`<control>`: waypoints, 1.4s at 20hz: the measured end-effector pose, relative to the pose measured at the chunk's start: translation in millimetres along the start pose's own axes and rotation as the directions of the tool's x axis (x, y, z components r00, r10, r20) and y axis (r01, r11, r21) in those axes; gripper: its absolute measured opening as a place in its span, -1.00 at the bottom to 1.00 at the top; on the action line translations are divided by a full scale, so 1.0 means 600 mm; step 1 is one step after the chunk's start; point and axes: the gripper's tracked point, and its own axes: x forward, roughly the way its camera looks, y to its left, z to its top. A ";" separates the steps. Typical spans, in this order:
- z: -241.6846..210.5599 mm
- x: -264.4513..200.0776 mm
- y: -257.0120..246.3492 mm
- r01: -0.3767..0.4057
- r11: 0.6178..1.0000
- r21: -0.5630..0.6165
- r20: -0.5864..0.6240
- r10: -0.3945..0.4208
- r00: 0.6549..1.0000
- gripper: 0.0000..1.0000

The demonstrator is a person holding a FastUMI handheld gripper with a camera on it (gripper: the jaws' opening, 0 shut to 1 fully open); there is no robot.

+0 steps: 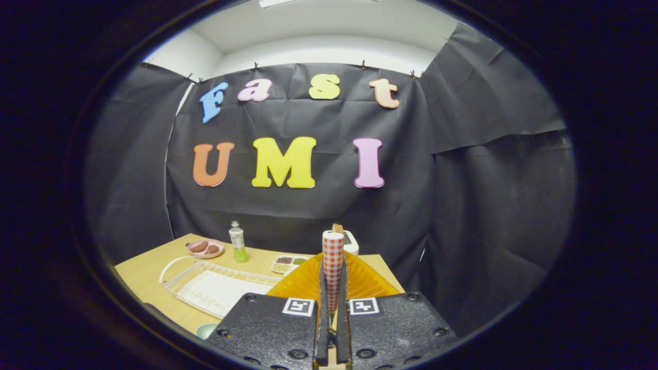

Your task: Take the plate from the dish rack, then take the spoon from the basket and place it into the plate.

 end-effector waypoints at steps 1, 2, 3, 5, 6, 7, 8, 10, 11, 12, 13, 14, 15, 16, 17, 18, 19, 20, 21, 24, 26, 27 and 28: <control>-0.009 -0.018 0.019 -0.006 1.000 0.002 -0.001 0.006 1.000 -0.78; -0.020 -0.035 0.038 -0.015 1.000 0.004 -0.004 0.015 1.000 -0.78; -0.032 -0.051 0.060 -0.025 1.000 0.003 -0.004 0.025 1.000 -0.78; -0.058 -0.076 0.104 -0.042 0.999 -0.006 -0.007 0.042 0.999 -0.78; -0.076 -0.086 0.125 -0.047 0.999 -0.013 -0.007 0.047 0.999 -0.78; -0.091 -0.096 0.146 -0.054 0.998 -0.017 -0.008 0.054 0.999 -0.78; -0.112 -0.104 0.168 -0.062 0.998 -0.016 -0.014 0.062 0.998 -0.78; -0.151 -0.115 0.208 -0.083 0.997 0.004 -0.026 0.083 0.996 -0.78; -0.170 -0.119 0.227 -0.092 0.996 0.021 -0.032 0.093 0.995 -0.78; -0.193 -0.121 0.240 -0.089 0.995 0.036 -0.039 0.091 0.995 -0.78; -0.213 -0.123 0.253 -0.084 0.995 0.049 -0.041 0.086 0.995 -0.78; -0.235 -0.113 0.268 -0.092 0.994 0.062 -0.049 0.095 0.994 -0.78; -0.252 -0.111 0.286 -0.104 0.992 0.077 -0.055 0.108 0.993 -0.78; -0.263 -0.111 0.305 -0.116 0.989 0.093 -0.058 0.121 0.991 -0.77; -0.271 -0.110 0.319 -0.126 0.986 0.106 -0.061 0.133 0.989 -0.78; -0.274 -0.108 0.332 -0.134 0.984 0.115 -0.061 0.141 0.988 -0.78; -0.275 -0.103 0.340 -0.137 0.984 0.116 -0.063 0.145 0.987 -0.78; -0.280 -0.098 0.344 -0.129 0.985 0.113 -0.064 0.136 0.989 -0.78; -0.281 -0.095 0.348 -0.121 0.987 0.102 -0.057 0.128 0.990 -0.78; -0.301 -0.083 0.365 -0.122 0.991 0.056 -0.066 0.125 0.990 -0.78; -0.319 -0.074 0.368 -0.123 0.990 0.063 -0.099 0.128 0.987 -0.77; -0.325 -0.071 0.369 -0.125 0.990 0.066 -0.111 0.132 0.985 -0.77; -0.332 -0.069 0.368 -0.121 0.990 0.069 -0.120 0.129 0.984 -0.77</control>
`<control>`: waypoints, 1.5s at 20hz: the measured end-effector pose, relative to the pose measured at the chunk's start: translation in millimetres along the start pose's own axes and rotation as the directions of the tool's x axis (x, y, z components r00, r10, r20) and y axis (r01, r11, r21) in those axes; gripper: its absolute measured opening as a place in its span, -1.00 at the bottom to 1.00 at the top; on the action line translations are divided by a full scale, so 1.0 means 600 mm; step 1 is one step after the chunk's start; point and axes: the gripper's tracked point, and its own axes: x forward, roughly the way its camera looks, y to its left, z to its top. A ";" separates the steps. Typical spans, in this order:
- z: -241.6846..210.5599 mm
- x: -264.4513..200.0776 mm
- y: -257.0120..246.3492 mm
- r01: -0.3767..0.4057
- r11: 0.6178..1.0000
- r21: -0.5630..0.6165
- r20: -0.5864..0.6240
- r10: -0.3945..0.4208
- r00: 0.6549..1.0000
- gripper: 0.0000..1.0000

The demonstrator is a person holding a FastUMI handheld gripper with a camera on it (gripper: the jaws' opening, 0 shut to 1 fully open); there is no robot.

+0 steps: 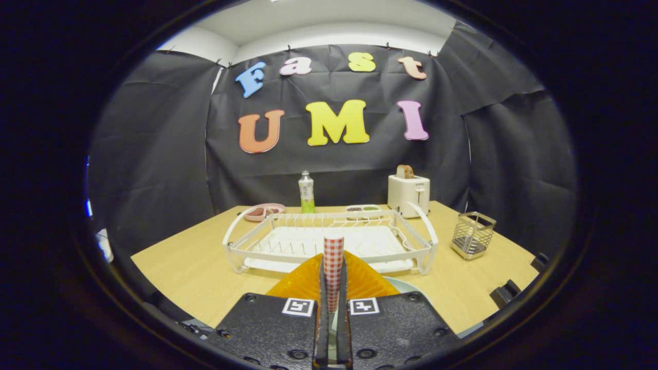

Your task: Take the plate from the dish rack, then take the spoon from the basket and place it into the plate.

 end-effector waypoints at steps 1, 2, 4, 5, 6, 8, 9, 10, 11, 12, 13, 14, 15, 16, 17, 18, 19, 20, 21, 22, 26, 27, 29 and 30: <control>0.001 -0.005 -0.003 0.005 1.000 0.007 0.013 -0.005 1.000 -0.77; 0.008 -0.007 -0.004 0.007 1.000 0.010 0.024 -0.008 1.000 -0.75; 0.007 -0.006 -0.008 0.015 1.000 0.010 0.027 -0.015 1.000 -0.72; 0.004 -0.007 -0.013 0.023 1.000 0.008 0.018 -0.023 1.000 -0.68; 0.003 -0.005 -0.020 0.033 0.999 0.009 0.010 -0.033 0.999 -0.65; 0.006 -0.011 -0.032 0.041 0.999 0.020 0.004 -0.041 0.999 -0.43; 0.009 -0.016 -0.038 0.043 0.999 0.031 0.005 -0.043 0.999 -0.24; 0.014 -0.025 -0.047 0.044 0.998 0.045 0.012 -0.045 0.999 -0.04; 0.022 -0.034 -0.059 0.047 0.997 0.061 0.023 -0.049 0.999 0.15; 0.032 -0.045 -0.067 0.045 0.996 0.075 0.037 -0.048 0.998 0.33; 0.042 -0.056 -0.077 0.046 0.995 0.085 0.053 -0.050 0.997 0.51; 0.053 -0.071 -0.089 0.050 0.995 0.092 0.070 -0.057 0.996 0.69; 0.064 -0.085 -0.097 0.052 0.994 0.094 0.084 -0.060 0.995 0.87; 0.073 -0.097 -0.104 0.048 0.995 0.092 0.092 -0.056 0.994 1.00; 0.081 -0.108 -0.111 0.052 0.995 0.084 0.091 -0.060 0.994 1.00; 0.088 -0.121 -0.121 0.065 0.995 0.070 0.087 -0.071 0.994 1.00; 0.096 -0.135 -0.130 0.075 0.996 0.053 0.081 -0.079 0.994 1.00; 0.106 -0.147 -0.132 0.073 0.996 0.047 0.085 -0.076 0.993 1.00; 0.116 -0.162 -0.136 0.067 0.997 0.046 0.088 -0.070 0.994 1.00; 0.127 -0.173 -0.139 0.064 0.997 0.048 0.094 -0.069 0.993 1.00; 0.168 -0.228 -0.156 0.048 0.998 0.049 0.102 -0.053 0.993 1.00; 0.175 -0.239 -0.160 0.050 0.998 0.041 0.094 -0.053 0.994 1.00; 0.188 -0.263 -0.165 0.039 0.999 0.038 0.093 -0.042 0.995 1.00; 0.190 -0.271 -0.167 0.034 0.999 0.040 0.089 -0.038 0.995 1.00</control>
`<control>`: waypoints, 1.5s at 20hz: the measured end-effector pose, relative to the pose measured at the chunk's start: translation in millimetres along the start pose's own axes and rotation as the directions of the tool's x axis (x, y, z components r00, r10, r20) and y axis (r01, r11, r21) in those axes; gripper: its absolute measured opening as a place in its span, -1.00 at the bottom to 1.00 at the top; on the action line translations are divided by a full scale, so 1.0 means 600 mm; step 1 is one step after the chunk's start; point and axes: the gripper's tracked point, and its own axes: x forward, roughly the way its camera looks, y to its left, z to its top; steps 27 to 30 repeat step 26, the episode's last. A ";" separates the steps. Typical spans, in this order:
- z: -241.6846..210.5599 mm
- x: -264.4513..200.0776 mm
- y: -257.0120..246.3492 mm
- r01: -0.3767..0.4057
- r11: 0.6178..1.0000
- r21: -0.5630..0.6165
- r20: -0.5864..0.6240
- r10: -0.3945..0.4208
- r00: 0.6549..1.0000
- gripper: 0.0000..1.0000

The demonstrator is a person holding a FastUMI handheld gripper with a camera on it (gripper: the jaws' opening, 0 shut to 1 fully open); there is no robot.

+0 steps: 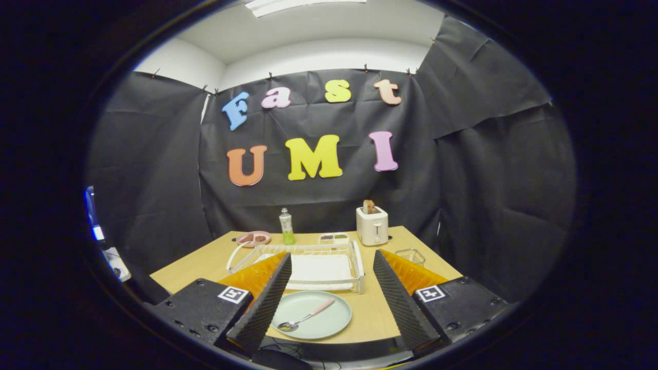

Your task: Take the plate from the dish rack, then take the spoon from the basket and place it into the plate.

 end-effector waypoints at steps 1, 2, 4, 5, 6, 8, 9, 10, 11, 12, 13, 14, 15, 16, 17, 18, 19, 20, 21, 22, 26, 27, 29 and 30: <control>0.004 -0.005 -0.004 0.002 1.000 -0.002 -0.004 -0.002 1.000 1.00; 0.005 -0.011 -0.009 0.002 1.000 -0.005 -0.011 -0.002 1.000 1.00; 0.008 -0.021 -0.012 0.004 1.000 -0.025 -0.021 -0.005 1.000 1.00; 0.007 -0.026 -0.010 0.002 0.999 -0.035 -0.022 -0.003 1.000 1.00; 0.007 -0.030 -0.010 0.003 0.999 -0.043 -0.021 -0.004 1.000 1.00; 0.009 -0.041 -0.014 0.014 0.998 -0.061 -0.019 -0.016 1.000 1.00; 0.008 -0.042 -0.014 0.015 0.998 -0.068 -0.020 -0.016 1.000 1.00; 0.006 -0.045 -0.015 0.016 0.997 -0.076 -0.026 -0.018 1.000 1.00; 0.005 -0.049 -0.016 0.018 0.997 -0.080 -0.027 -0.020 0.999 1.00; 0.005 -0.052 -0.019 0.024 0.996 -0.084 -0.028 -0.026 0.999 1.00; 0.005 -0.056 -0.020 0.025 0.996 -0.085 -0.027 -0.028 0.999 1.00; 0.003 -0.057 -0.022 0.028 0.996 -0.084 -0.026 -0.030 0.999 1.00; 0.003 -0.059 -0.025 0.028 0.996 -0.085 -0.024 -0.030 0.999 1.00; 0.004 -0.060 -0.027 0.028 0.996 -0.086 -0.026 -0.030 0.999 1.00; 0.002 -0.062 -0.031 0.033 0.996 -0.087 -0.025 -0.035 0.999 1.00; 0.003 -0.065 -0.035 0.036 0.996 -0.086 -0.025 -0.038 0.999 1.00; 0.002 -0.067 -0.037 0.034 0.996 -0.084 -0.024 -0.037 0.999 1.00; 0.004 -0.068 -0.038 0.030 0.996 -0.083 -0.022 -0.031 0.999 1.00; 0.006 -0.070 -0.040 0.027 0.996 -0.084 -0.017 -0.029 0.999 1.00; 0.007 -0.073 -0.043 0.028 0.996 -0.086 -0.015 -0.029 0.999 1.00; 0.008 -0.078 -0.058 0.028 0.996 -0.090 -0.022 -0.030 0.999 1.00; 0.008 -0.078 -0.058 0.028 0.996 -0.090 -0.022 -0.030 0.999 1.00; 0.008 -0.078 -0.058 0.028 0.996 -0.090 -0.022 -0.030 0.999 1.00; 0.008 -0.078 -0.058 0.028 0.996 -0.090 -0.022 -0.030 0.999 1.00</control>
